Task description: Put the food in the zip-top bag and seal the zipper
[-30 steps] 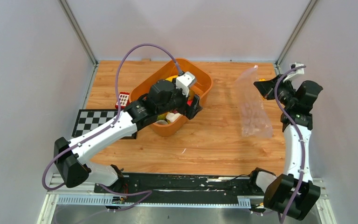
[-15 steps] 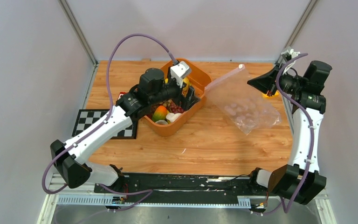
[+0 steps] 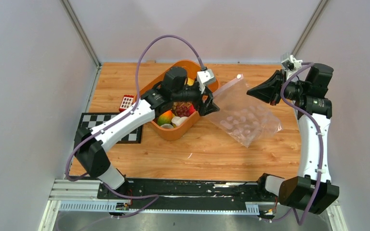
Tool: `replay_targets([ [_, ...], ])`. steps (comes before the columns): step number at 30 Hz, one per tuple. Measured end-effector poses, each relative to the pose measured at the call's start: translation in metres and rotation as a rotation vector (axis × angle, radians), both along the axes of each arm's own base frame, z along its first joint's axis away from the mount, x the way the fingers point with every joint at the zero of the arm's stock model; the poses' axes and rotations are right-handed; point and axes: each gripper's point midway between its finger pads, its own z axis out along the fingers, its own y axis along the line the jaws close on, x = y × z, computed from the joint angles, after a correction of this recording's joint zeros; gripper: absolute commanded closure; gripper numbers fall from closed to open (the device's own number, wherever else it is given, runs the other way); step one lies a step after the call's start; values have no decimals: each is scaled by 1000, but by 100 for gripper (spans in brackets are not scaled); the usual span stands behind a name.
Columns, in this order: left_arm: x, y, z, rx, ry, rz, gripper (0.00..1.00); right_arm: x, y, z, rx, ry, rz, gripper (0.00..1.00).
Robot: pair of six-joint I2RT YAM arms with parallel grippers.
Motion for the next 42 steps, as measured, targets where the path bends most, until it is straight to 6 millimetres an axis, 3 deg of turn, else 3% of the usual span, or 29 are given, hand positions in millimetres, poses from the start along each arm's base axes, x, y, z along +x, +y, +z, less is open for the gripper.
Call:
replay_targets([
  [6, -1, -11, -4, 15, -11, -77, 61, -8, 5, -1, 4, -9, 26, 100],
  [8, -2, -11, -2, 13, -22, -84, 71, -8, 6, -1, 6, -4, 30, 100],
  [12, -5, -7, -1, 14, -33, -88, 66, -7, 7, -2, 3, 0, 23, 100],
  [13, -6, -6, -1, 15, -34, -85, 51, -6, 7, -3, 1, 0, 19, 100],
  [17, -8, 4, -5, 28, -33, -52, 35, 7, 4, -8, -15, 32, -51, 100],
  [22, -14, 17, -8, 35, -27, -15, 56, 26, -1, -22, -19, 100, -102, 100],
  [27, -16, 17, -8, 31, -22, -19, 65, 31, 3, -30, -22, 126, -104, 100],
  [34, -13, 13, -24, 56, 6, -24, 65, 31, 5, -30, -23, 124, -99, 100],
  [36, -11, 11, -29, 64, 15, -24, 53, 31, 5, -30, -23, 125, -99, 100],
  [42, -6, 10, -31, 66, 17, -1, 54, 30, 8, -30, -23, 123, -88, 100],
])
